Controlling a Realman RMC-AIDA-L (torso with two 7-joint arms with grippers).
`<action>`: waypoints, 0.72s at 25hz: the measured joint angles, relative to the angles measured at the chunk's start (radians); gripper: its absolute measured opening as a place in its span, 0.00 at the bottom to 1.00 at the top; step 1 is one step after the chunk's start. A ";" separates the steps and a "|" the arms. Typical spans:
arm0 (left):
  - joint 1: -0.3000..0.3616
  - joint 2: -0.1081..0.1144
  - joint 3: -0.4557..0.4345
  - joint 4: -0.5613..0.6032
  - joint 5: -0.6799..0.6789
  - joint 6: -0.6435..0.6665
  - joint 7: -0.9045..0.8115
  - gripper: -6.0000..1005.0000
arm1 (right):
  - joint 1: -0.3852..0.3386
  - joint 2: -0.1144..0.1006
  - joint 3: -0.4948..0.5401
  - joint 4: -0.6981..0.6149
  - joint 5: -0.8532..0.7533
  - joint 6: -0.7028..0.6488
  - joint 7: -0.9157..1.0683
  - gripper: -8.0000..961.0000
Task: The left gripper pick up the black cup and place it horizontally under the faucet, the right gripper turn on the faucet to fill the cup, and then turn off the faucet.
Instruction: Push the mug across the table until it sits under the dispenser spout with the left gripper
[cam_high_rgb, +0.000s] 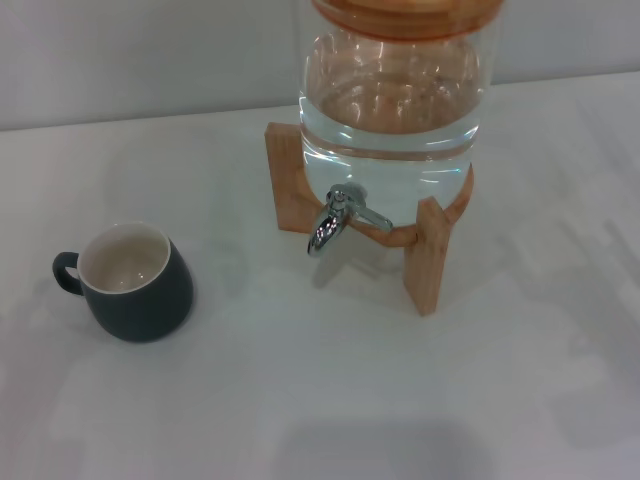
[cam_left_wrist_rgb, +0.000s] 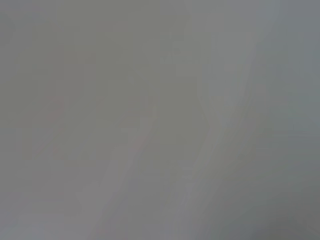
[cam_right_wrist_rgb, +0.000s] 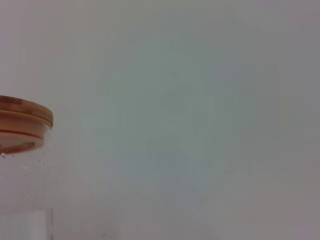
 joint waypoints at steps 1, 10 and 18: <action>0.000 0.000 0.000 0.000 0.000 0.000 0.000 0.65 | 0.001 0.000 0.000 0.000 0.000 0.000 0.000 0.82; -0.002 -0.001 0.000 0.000 0.000 -0.005 0.000 0.64 | 0.004 0.000 0.000 0.001 0.000 -0.003 0.000 0.82; 0.008 -0.001 0.008 -0.014 0.024 0.010 -0.026 0.64 | 0.000 0.000 0.005 0.001 0.000 -0.005 0.000 0.82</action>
